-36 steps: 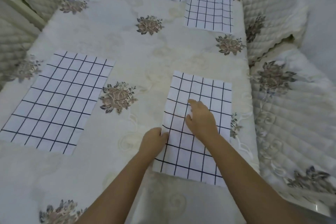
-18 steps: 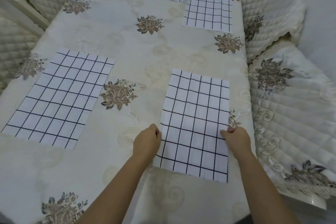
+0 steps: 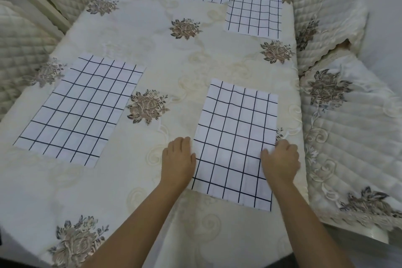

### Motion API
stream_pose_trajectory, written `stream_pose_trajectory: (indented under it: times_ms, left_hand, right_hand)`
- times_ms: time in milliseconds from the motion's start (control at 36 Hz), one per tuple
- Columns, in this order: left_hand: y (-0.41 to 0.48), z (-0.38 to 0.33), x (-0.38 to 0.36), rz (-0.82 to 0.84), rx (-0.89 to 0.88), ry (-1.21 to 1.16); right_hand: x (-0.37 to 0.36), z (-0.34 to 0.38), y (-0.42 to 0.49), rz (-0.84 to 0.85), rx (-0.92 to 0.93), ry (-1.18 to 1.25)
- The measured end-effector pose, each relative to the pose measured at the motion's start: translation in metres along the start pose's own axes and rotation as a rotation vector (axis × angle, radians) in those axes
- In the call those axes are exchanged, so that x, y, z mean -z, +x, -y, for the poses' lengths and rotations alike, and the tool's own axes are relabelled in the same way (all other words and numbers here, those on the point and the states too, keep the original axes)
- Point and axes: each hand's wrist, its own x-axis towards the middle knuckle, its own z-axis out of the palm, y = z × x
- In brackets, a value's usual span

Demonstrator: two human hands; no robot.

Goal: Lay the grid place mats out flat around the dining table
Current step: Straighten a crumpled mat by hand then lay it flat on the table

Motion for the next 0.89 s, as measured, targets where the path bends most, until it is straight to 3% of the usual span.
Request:
stream_pose_trajectory:
  times_ms: [56, 111, 417, 583, 889]
  left_hand:
    - [-0.009, 0.003, -0.009, 0.017, -0.073, 0.010]
    - [-0.019, 0.005, -0.016, 0.102, -0.059, 0.000]
    - [-0.047, 0.014, -0.028, 0.145, -0.055, 0.024]
    - [-0.054, 0.017, -0.025, 0.119, -0.035, 0.057]
    - [-0.058, 0.014, -0.023, 0.084, -0.010, 0.078]
  right_hand:
    - [-0.012, 0.009, -0.018, -0.084, 0.233, -0.019]
    - [-0.028, 0.016, -0.035, -0.038, 0.417, -0.054]
    - [-0.067, 0.038, -0.070, 0.256, 0.916, -0.264]
    - [-0.078, 0.054, -0.063, 0.248, 1.062, -0.283]
    - [-0.085, 0.066, -0.032, 0.282, 1.125, -0.326]
